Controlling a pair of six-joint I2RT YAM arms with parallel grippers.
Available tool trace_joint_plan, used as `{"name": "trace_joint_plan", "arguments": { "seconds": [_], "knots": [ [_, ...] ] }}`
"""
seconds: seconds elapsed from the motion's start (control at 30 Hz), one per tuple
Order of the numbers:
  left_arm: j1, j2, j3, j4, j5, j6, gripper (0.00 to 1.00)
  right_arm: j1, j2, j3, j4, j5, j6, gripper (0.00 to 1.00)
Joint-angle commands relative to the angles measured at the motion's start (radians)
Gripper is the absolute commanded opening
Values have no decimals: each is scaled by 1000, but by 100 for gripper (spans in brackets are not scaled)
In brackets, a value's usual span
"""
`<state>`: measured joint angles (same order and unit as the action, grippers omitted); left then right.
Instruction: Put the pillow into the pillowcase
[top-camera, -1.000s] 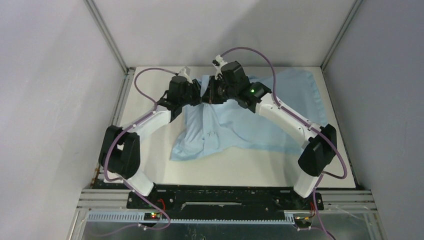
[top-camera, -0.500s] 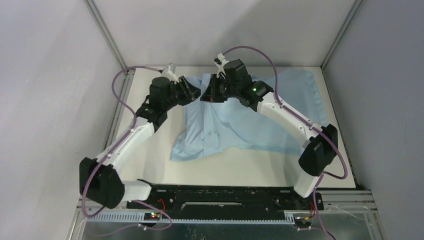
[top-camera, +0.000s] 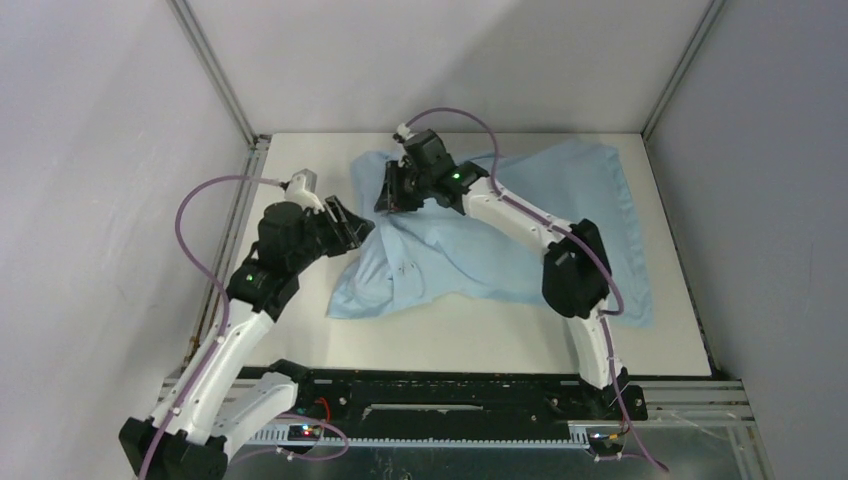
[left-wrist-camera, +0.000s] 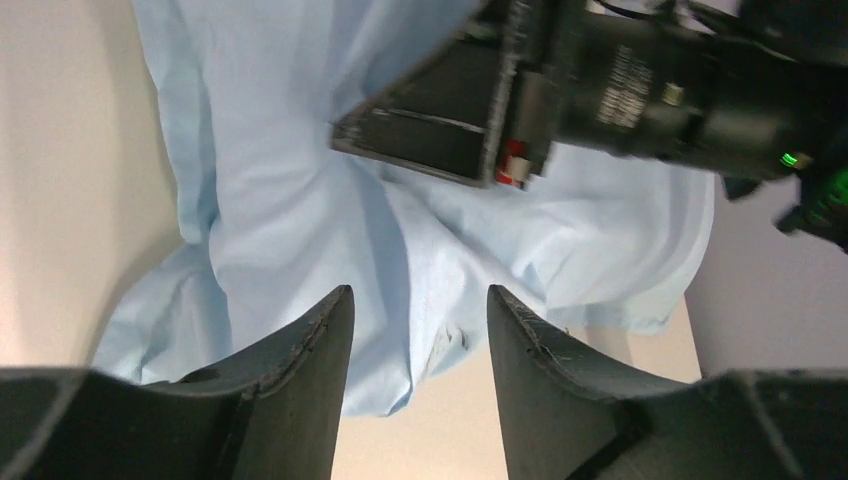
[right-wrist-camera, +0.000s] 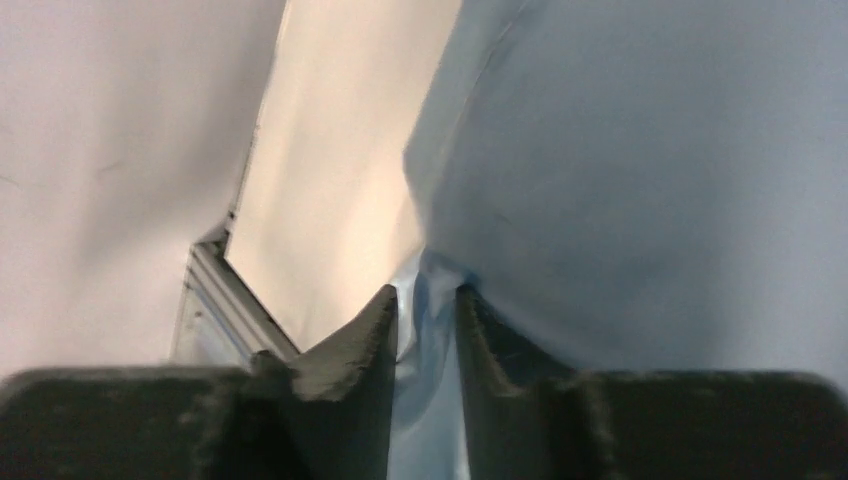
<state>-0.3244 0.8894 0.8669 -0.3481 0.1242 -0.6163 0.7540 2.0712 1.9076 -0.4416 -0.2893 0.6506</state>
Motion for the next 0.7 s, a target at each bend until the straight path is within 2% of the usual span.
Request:
{"name": "trace_joint_plan", "arguments": {
  "seconds": [0.0, 0.13, 0.2, 0.23, 0.37, 0.5, 0.67],
  "knots": [
    [-6, -58, -59, -57, 84, 53, 56, 23, 48, 131, -29, -18, 0, 38],
    [-40, -56, -83, -31, 113, 59, 59, 21, 21, 194, -80, -2, -26, 54],
    [-74, -34, -91, 4, 120, 49, 59, 18, -14, 195, -91, 6, -37, 74],
    [-96, -18, -91, 20, 118, 44, 59, 14, -32, 193, -98, 8, -40, 81],
    [-199, 58, -62, 8, 13, 42, 58, -5, -116, 174, -127, 23, -63, 99],
    [-248, 88, -70, 5, -93, 34, 54, -26, -226, 53, -125, 70, -92, 100],
    [-254, 64, -90, -5, -119, 15, 32, -101, -396, -221, -52, 106, -106, 100]
  ]
}}
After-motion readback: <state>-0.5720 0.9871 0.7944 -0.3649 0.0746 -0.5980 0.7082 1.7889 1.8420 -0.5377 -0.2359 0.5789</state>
